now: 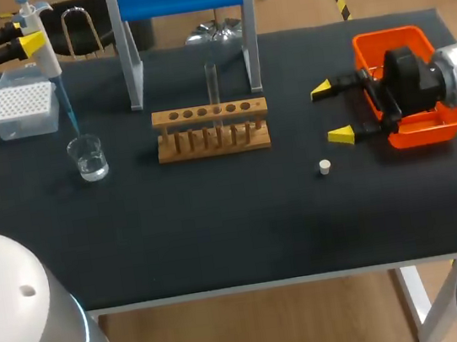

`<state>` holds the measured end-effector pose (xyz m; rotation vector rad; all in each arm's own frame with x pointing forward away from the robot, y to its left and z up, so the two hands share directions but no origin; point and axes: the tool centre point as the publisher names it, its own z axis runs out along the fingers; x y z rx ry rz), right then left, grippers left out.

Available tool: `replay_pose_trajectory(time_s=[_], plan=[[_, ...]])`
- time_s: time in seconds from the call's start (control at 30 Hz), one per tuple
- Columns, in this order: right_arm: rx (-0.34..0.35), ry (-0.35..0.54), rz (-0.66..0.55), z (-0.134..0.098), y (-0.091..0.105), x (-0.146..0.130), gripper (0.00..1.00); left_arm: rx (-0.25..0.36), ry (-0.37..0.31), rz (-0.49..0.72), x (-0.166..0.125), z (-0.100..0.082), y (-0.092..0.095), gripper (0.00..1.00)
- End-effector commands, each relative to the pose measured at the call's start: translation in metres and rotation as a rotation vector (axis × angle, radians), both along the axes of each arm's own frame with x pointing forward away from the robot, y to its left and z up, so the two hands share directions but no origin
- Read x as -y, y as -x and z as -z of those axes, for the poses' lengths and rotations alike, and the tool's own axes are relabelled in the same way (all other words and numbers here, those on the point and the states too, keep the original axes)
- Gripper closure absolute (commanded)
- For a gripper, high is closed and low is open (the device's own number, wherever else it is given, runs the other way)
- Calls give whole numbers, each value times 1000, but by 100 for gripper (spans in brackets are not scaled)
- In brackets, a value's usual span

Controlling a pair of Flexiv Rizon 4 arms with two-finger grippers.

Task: Invert the test tube, pick up the pipette, mount the tip to pipette, aspirate from beaker and dispense into the tube, eject the tip, return the pipette, and cap with the stopper.

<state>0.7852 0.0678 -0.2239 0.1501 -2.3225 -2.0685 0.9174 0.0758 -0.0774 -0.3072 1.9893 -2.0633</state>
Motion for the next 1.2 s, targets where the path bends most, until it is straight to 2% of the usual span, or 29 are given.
replay_pose_trajectory(time_s=[0.03, 0.83, 1.03, 1.2], plan=[[1, 1, 0, 0, 0, 0, 0, 0, 1, 5, -1, 0, -1, 100], [1, 1, 0, 0, 0, 0, 0, 0, 1, 5, -1, 0, -1, 100], [11, 21, 11, -6, 10, -31, 0, 0, 1, 5, -1, 0, -1, 100], [22, 63, -37, -8, 25, -73, 0, 0, 1, 5, -1, 0, -1, 100]])
